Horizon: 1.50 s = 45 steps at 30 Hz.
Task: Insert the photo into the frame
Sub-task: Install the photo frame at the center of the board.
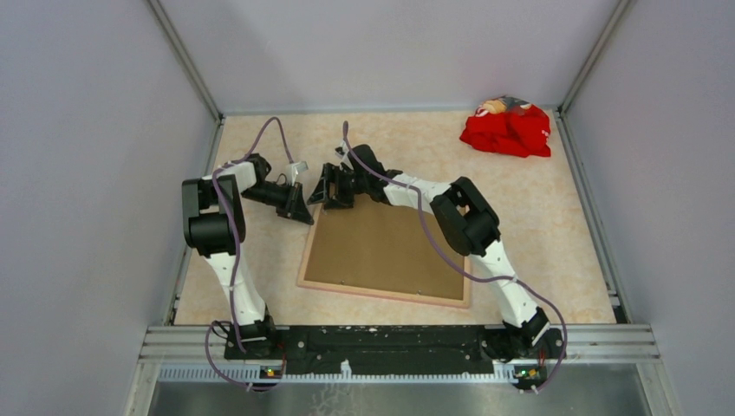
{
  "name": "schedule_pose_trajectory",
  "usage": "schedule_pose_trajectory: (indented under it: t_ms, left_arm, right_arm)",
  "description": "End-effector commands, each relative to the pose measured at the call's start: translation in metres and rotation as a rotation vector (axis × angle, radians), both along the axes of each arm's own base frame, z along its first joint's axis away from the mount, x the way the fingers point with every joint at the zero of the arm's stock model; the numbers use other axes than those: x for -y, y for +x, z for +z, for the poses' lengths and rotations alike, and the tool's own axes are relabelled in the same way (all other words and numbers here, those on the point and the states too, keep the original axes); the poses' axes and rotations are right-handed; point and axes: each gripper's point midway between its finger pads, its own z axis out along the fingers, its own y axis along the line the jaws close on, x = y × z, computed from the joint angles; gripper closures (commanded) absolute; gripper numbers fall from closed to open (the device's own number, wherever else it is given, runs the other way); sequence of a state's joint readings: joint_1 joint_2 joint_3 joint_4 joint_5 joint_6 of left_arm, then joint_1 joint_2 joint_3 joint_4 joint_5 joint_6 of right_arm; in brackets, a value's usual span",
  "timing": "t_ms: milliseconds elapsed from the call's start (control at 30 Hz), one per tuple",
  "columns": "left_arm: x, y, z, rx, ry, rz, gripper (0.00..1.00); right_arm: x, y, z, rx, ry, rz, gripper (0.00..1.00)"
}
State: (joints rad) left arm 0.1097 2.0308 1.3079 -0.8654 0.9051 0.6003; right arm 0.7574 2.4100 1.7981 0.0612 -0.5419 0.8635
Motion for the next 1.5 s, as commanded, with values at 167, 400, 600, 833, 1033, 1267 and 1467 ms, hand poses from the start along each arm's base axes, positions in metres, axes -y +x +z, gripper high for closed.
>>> schedule_pose_trajectory:
  t_ms: [167, 400, 600, 833, 1033, 1267, 1467]
  left_arm:
    - [-0.007, -0.006, -0.015, 0.006, 0.073, -0.041, 0.84]
    - [-0.007, -0.006, -0.014, 0.006, 0.075, -0.042, 0.84]
    - [-0.008, -0.006, -0.014, 0.007, 0.076, -0.043, 0.84]
    - [-0.007, -0.008, -0.014, 0.006, 0.074, -0.046, 0.84]
    - [-0.009, -0.008, -0.011, 0.007, 0.079, -0.045, 0.84]
    - [-0.026, -0.001, 0.009, 0.044, 0.082, -0.040, 0.79]
    - [-0.040, -0.007, 0.015, 0.079, 0.140, -0.073, 0.74]
  right_arm:
    - [0.003, -0.003, 0.011, 0.033, -0.013, 0.041, 0.27]
    - [-0.006, -0.016, -0.001, 0.014, -0.028, 0.089, 0.28]
    - [-0.010, -0.024, -0.008, 0.002, -0.036, 0.115, 0.29]
    - [-0.014, -0.026, -0.009, -0.002, -0.032, 0.131, 0.29]
    - [-0.010, -0.013, 0.006, 0.031, -0.038, 0.113, 0.29]
    - [0.048, 0.029, 0.081, 0.148, -0.034, -0.053, 0.18]
    - [0.168, 0.029, 0.095, 0.154, -0.171, -0.314, 0.09]
